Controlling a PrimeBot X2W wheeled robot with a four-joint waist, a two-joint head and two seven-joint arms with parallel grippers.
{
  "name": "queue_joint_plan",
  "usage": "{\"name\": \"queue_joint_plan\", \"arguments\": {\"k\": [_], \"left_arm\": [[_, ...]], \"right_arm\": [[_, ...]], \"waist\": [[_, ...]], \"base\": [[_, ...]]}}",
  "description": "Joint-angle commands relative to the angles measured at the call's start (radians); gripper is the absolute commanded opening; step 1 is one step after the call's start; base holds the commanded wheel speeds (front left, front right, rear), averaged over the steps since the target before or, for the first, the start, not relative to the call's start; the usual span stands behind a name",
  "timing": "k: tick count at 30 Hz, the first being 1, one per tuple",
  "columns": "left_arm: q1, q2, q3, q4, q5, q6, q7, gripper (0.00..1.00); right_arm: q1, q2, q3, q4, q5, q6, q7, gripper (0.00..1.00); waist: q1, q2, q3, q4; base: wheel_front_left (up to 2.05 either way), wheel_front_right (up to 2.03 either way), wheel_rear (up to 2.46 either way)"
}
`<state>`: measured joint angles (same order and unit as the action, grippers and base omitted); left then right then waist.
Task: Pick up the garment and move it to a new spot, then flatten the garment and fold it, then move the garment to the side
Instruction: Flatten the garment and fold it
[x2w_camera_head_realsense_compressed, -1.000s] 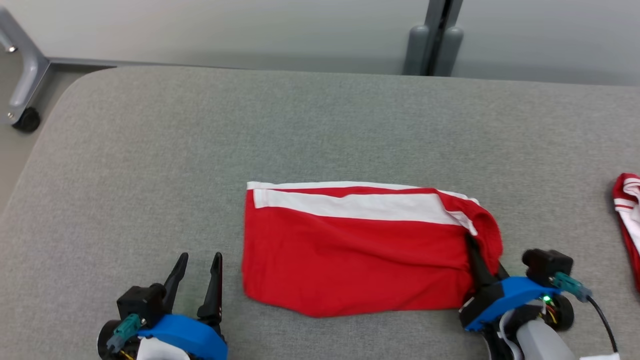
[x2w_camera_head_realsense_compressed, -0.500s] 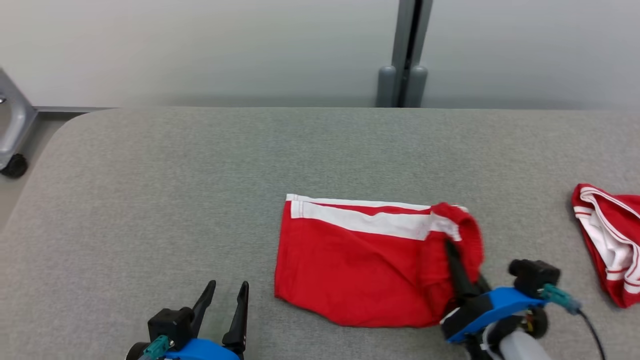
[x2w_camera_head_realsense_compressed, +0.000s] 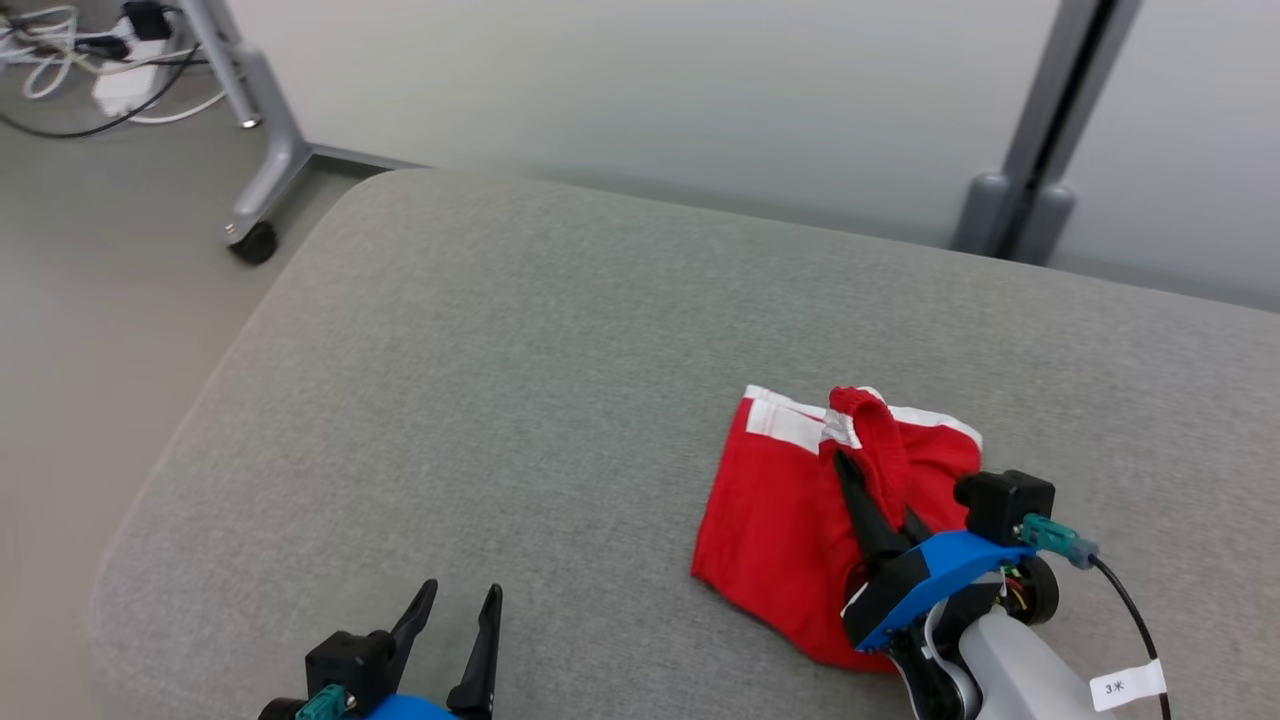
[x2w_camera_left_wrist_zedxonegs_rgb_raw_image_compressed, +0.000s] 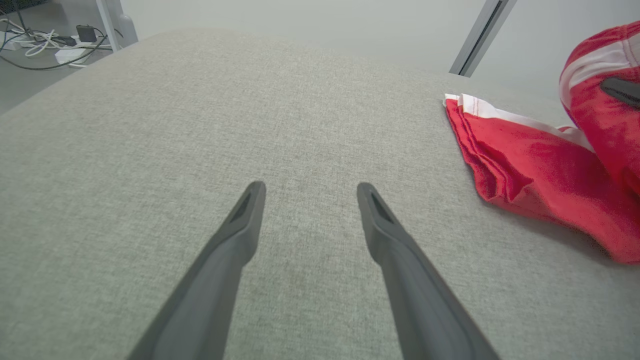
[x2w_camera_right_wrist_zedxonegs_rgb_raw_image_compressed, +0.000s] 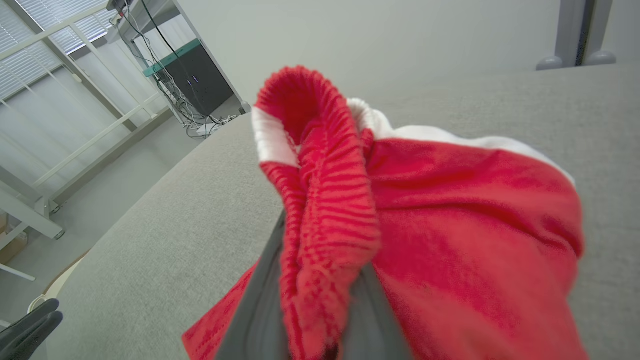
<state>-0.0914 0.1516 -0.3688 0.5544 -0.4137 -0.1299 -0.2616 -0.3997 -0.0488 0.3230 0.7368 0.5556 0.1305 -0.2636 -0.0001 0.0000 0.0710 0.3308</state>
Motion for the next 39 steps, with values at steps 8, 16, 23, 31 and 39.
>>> {"name": "queue_joint_plan", "arguments": {"k": [8,16,23,31,39], "left_arm": [[0.018,0.008,0.038,-0.002,-0.009,-0.001,-0.004,1.00],[0.004,-0.013,0.092,-0.029,0.043,-0.001,-0.004,1.00],[0.014,-0.029,0.143,-0.051,0.122,-0.001,-0.004,1.00],[0.083,-0.050,0.198,-0.095,0.217,0.002,-0.004,1.00],[0.171,-0.077,0.234,-0.140,0.272,0.003,-0.004,1.00]], "right_arm": [[-0.012,-0.005,0.042,-0.015,-0.008,0.000,0.000,1.00],[0.050,-0.005,-0.009,-0.078,-0.095,0.000,0.000,1.00],[0.154,-0.003,-0.185,-0.137,-0.272,0.000,0.000,1.00],[0.271,-0.003,-0.287,-0.169,-0.350,0.000,0.000,1.00],[0.351,-0.003,-0.296,-0.186,-0.372,0.000,0.000,1.00]], "waist": [[0.0001,0.0000,0.022,0.024],[0.0001,0.0000,-0.019,-0.090],[0.0001,0.0000,-0.051,-0.175],[0.0001,0.0000,-0.077,-0.242],[0.0001,0.0000,-0.103,-0.284]], "base": [[0.00,0.00,0.00],[0.00,0.00,0.00],[0.00,0.00,0.00],[0.00,0.00,0.00],[0.00,0.00,0.00]]}}
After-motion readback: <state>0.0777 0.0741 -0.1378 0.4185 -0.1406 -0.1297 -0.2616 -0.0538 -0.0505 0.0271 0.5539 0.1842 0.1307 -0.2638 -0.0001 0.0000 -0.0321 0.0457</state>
